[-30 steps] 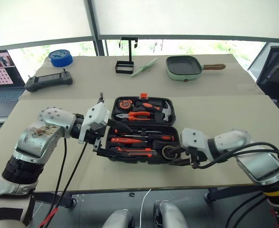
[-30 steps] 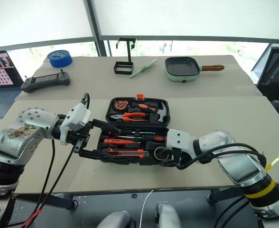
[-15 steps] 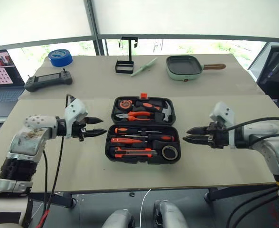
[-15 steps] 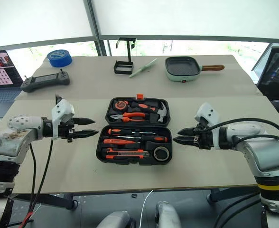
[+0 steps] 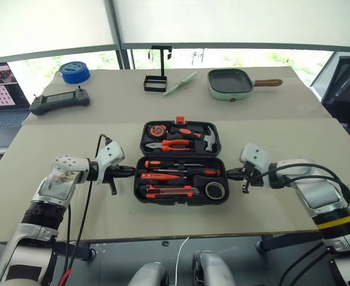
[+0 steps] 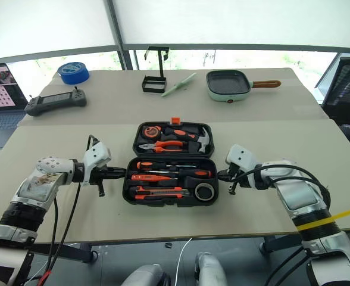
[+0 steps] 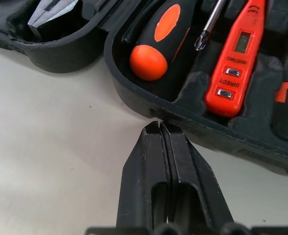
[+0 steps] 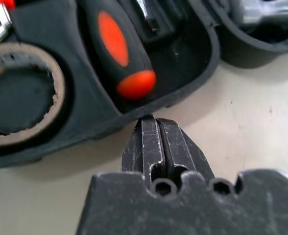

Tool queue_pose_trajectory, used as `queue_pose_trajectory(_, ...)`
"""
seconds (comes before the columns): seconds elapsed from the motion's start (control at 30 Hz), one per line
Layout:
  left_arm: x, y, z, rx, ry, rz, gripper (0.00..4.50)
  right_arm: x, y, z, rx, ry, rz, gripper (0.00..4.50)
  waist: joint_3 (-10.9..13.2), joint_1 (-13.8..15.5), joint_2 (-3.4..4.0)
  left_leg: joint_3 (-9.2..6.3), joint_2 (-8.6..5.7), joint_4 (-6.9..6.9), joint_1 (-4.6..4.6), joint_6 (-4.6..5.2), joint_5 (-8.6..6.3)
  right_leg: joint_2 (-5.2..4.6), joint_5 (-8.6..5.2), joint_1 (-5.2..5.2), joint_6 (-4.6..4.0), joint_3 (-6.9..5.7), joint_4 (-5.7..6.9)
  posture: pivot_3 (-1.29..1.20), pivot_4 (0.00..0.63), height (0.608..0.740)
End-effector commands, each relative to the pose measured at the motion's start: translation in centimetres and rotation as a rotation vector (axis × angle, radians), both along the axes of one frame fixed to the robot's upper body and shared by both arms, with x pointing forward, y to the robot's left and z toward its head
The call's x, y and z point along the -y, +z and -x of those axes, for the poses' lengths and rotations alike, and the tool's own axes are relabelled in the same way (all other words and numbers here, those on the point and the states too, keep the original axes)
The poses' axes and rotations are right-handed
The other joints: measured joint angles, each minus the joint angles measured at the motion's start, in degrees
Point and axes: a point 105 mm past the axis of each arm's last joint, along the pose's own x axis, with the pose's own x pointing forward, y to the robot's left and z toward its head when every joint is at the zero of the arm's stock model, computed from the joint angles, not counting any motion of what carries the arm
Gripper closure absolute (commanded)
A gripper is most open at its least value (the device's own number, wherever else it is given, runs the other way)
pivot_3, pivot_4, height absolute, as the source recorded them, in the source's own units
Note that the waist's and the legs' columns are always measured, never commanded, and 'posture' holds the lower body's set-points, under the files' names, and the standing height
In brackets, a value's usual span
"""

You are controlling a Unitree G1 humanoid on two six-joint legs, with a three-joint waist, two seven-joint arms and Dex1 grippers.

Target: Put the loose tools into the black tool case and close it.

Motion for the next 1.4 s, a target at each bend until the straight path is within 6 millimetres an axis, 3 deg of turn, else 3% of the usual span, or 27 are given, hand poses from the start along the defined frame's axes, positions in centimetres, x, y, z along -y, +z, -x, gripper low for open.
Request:
queue_pose_trajectory(0.03, 2.7, 1.5, 1.8, 0.009, -0.16, 0.081, 4.44, -1.7, 0.7, 2.2, 0.0, 0.156, -0.02, 4.5, 0.0, 0.0, 0.0, 0.0, 0.0, -0.01, -0.02, 0.0, 0.0, 0.0, 0.0, 0.0, 0.0, 0.0, -0.02, 0.0, 0.15, 0.74)
queue_pose_trajectory(0.27, 2.7, 0.6, 4.2, 0.002, -0.279, -0.009, 4.44, -1.2, 0.6, 4.8, -0.021, 0.202, 0.008, 4.5, 0.0, 0.0, 0.0, -0.03, 0.01, -0.01, -0.05, -0.01, 0.0, 0.0, 0.0, -0.02, 0.0, -0.01, -0.03, 0.0, 0.15, 0.74)
queue_pose_trajectory(0.5, 0.9, -0.9, 6.2, -0.015, -0.279, -0.088, 4.44, 0.9, -0.6, 6.6, -0.044, 0.122, 0.043, 4.5, 0.0, 0.0, 0.0, -0.03, 0.04, -0.08, 0.0, -0.01, -0.01, 0.01, -0.01, -0.01, -0.01, 0.0, -0.02, 0.0, 0.15, 0.74)
queue_pose_trajectory(0.7, -0.8, -1.5, 6.3, -0.012, -0.203, -0.127, 4.44, 2.3, -1.0, 6.5, -0.025, 0.036, 0.057, 4.5, 0.0, 0.1, 0.0, 0.0, 0.03, -0.08, 0.18, -0.02, -0.01, 0.01, -0.01, 0.14, -0.01, 0.04, -0.04, 0.0, 0.15, 0.74)
queue_pose_trajectory(0.83, -4.2, -1.9, 4.7, -0.006, -0.029, -0.199, 4.44, 4.3, -0.5, 6.5, -0.038, -0.053, 0.047, 4.5, 0.0, 0.1, 0.02, -0.03, 0.04, -0.1, 0.35, -0.02, -0.01, 0.01, -0.01, 0.33, 0.0, 0.04, -0.05, 0.0, 0.15, 0.74)
queue_pose_trajectory(0.9, -5.8, -0.8, 3.3, -0.083, 0.144, -0.091, 3.92, 5.5, 0.9, 5.4, -0.05, -0.165, -0.033, 3.92, 0.0, 0.1, 0.02, -0.04, 0.04, -0.15, 0.54, -0.01, -0.02, 0.02, -0.01, 0.53, 0.0, 0.04, -0.07, 0.0, 0.15, 0.74)
queue_pose_trajectory(0.97, -6.1, 0.7, 2.2, -0.138, 0.239, 0.025, 3.41, 5.8, 2.2, 4.3, -0.069, -0.242, -0.133, 3.36, 0.0, -0.1, 0.0, -0.04, 0.04, -0.19, 0.73, 0.01, -0.03, 0.03, -0.02, 0.7, 0.01, 0.06, -0.06, 0.0, 0.15, 0.74)
queue_pose_trajectory(1.0, -6.0, 1.4, 1.6, -0.171, 0.287, 0.083, 2.91, 5.7, 2.9, 3.7, -0.087, -0.276, -0.196, 2.93, 0.0, -0.2, -0.01, -0.04, 0.05, -0.19, 0.73, 0.02, -0.03, 0.06, -0.02, 0.69, 0.02, 0.08, -0.05, 0.0, 0.15, 0.74)
queue_pose_trajectory(1.13, -3.9, 4.0, -0.4, -0.34, 0.396, 0.298, 1.43, 4.1, 5.0, 1.5, -0.172, -0.351, -0.394, 1.59, 0.0, 0.0, -0.07, -0.05, 0.11, -0.18, 0.72, 0.03, -0.02, 0.11, -0.02, 0.68, 0.01, 0.09, 0.01, 0.0, 0.15, 0.74)
queue_pose_trajectory(1.23, -2.1, 4.8, -2.1, -0.402, 0.466, 0.379, 0.36, 2.2, 5.5, 0.0, -0.221, -0.373, -0.447, 0.5, 0.0, 0.1, -0.08, -0.09, 0.09, -0.13, 0.55, 0.03, -0.02, 0.08, -0.01, 0.57, 0.02, 0.05, -0.01, 0.0, 0.15, 0.74)
queue_pose_trajectory(1.27, -1.5, 4.8, -2.6, -0.434, 0.491, 0.399, 0.36, 1.6, 5.4, -0.4, -0.235, -0.382, -0.45, 0.24, 0.0, 0.0, -0.08, -0.08, 0.07, -0.12, 0.5, 0.04, -0.02, 0.07, -0.01, 0.54, 0.02, 0.05, 0.0, 0.0, 0.15, 0.74)
queue_pose_trajectory(1.4, 0.6, 4.4, -3.8, -0.498, 0.518, 0.425, 0.36, 0.1, 4.7, -2.2, -0.28, -0.441, -0.466, 0.24, 0.0, -0.3, -0.12, -0.06, 0.0, 0.04, 0.17, 0.04, -0.01, 0.04, 0.05, 0.27, 0.09, 0.04, 0.14, 0.0, 0.15, 0.74)
